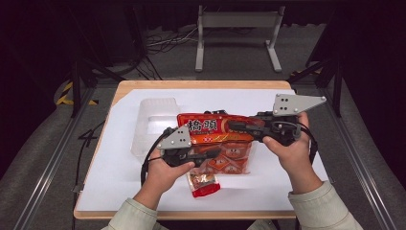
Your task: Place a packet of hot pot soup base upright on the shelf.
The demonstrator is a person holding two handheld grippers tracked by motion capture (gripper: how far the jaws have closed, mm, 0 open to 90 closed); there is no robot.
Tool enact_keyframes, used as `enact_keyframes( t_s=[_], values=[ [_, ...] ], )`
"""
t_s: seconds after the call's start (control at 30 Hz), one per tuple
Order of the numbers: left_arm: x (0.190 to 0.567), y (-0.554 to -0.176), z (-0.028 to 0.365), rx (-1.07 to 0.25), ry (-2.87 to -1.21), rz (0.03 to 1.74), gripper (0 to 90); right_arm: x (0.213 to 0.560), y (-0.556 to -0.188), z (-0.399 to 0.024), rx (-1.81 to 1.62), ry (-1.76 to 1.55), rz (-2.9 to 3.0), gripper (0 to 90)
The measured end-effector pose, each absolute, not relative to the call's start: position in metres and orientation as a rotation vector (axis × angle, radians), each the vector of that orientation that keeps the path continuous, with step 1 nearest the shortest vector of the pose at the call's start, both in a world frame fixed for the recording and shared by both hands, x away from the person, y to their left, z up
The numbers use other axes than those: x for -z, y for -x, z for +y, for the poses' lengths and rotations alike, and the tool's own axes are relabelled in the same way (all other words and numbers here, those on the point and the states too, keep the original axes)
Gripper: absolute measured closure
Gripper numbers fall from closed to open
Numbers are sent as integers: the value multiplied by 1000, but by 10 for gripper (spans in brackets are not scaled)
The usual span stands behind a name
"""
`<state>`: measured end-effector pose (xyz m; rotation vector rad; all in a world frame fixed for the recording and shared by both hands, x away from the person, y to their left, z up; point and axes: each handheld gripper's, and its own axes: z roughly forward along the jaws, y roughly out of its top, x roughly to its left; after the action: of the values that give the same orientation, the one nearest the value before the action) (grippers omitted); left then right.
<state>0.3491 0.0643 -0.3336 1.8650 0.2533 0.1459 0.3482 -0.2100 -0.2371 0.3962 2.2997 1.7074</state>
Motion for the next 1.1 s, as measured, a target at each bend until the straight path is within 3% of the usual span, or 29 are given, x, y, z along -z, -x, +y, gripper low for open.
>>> enact_keyframes(
  t_s=[0.07,0.13,0.17,0.4,1.1],
  values=[
    [333,-351,66,-165,-1875,281,714,237,-348,-211,-1690,-404,2273,749],
    [333,-352,67,-171,-1878,285,714,237,-349,-212,-1681,-411,2265,731],
    [333,-354,67,-171,-1880,296,715,238,-350,-215,-1668,-440,2253,666],
    [331,-358,74,-168,-1859,314,715,241,-352,-234,-1721,-532,2173,533],
    [282,-372,111,-282,-1822,346,715,306,-349,-294,-1651,-804,2108,481]
  ],
)
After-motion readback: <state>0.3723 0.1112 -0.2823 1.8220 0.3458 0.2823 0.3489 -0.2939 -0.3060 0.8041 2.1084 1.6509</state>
